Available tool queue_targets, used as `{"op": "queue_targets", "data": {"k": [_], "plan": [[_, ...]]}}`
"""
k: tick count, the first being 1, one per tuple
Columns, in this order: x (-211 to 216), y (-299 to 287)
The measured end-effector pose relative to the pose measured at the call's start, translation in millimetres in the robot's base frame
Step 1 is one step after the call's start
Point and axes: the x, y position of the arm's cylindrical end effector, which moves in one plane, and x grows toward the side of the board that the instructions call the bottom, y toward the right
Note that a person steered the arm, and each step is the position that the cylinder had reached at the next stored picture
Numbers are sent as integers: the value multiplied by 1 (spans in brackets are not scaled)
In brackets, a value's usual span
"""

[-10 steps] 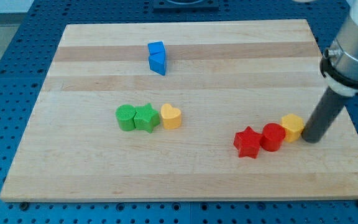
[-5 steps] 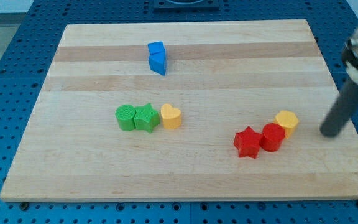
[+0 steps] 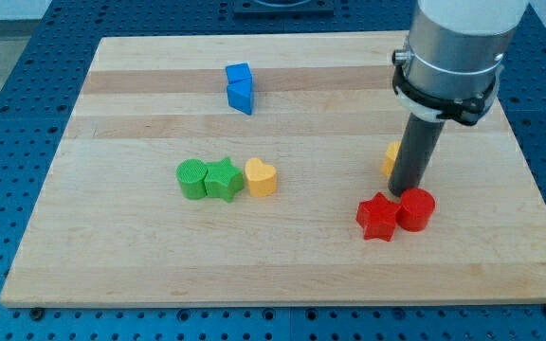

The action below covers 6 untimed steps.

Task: Move the yellow hexagon to the top left of the red star

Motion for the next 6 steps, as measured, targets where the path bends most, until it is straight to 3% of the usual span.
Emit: {"op": "queue_targets", "data": {"k": [2,3,5,6], "plan": [[0,95],[-4,103],[-68,81],[-69,46]]}}
